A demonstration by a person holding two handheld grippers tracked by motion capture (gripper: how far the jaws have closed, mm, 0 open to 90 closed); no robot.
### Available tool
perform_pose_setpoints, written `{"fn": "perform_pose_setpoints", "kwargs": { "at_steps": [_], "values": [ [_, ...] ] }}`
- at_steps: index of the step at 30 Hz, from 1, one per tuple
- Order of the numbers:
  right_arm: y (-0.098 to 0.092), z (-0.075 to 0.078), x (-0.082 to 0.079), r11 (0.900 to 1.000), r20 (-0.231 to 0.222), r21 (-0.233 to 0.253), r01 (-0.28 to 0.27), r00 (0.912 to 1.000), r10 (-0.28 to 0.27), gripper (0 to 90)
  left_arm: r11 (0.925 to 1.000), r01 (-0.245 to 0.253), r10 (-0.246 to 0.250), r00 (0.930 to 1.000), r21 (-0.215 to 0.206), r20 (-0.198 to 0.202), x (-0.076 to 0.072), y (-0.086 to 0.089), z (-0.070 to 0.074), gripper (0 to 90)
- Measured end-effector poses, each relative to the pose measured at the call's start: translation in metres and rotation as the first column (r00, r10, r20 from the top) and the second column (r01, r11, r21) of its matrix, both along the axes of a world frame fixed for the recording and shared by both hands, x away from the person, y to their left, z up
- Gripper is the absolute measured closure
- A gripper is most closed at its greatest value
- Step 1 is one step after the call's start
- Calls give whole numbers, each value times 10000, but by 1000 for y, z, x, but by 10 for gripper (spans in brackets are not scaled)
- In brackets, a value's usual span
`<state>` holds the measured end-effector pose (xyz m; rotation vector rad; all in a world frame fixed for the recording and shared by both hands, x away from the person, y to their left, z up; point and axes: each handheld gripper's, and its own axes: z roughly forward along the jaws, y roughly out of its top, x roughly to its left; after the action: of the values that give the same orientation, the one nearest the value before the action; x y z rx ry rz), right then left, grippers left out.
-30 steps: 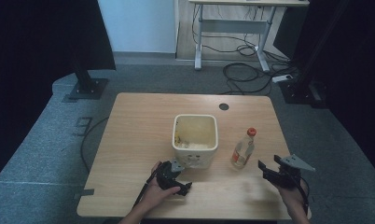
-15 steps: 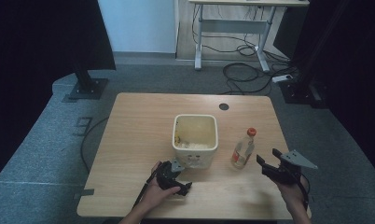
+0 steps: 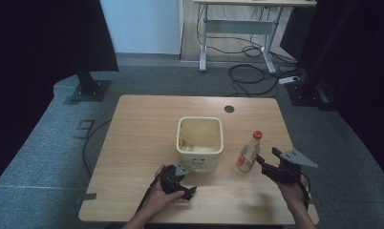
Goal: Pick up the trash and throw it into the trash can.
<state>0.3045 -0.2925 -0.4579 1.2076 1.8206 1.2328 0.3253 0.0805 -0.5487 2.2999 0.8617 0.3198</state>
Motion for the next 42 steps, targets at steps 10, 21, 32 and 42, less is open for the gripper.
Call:
{"fn": "perform_pose_setpoints", "kwargs": {
  "at_steps": [10, 21, 32, 42],
  "values": [
    [13, 4, 11, 9999, 85, 95, -86, 9999, 85, 313, 10000, -14, 14, 10000, 11, -5, -1, -1, 0, 0],
    [19, 7, 24, 9996, 9, 274, 27, 10000, -27, 316, 10000, 2, -2, 10000, 2, -17, -1, -1, 0, 0],
    [27, 7, 43, 9986, -187, 522, -83, 9998, 93, 363, 10000, 47, -47, 10000, -4, -22, -2, -1, 0, 0],
    [31, 1, 51, 9976, -27, 622, -294, 9996, 296, 488, 10000, 56, -56, 10000, 8, -8, -2, -1, 0, 0]
  ]
}}
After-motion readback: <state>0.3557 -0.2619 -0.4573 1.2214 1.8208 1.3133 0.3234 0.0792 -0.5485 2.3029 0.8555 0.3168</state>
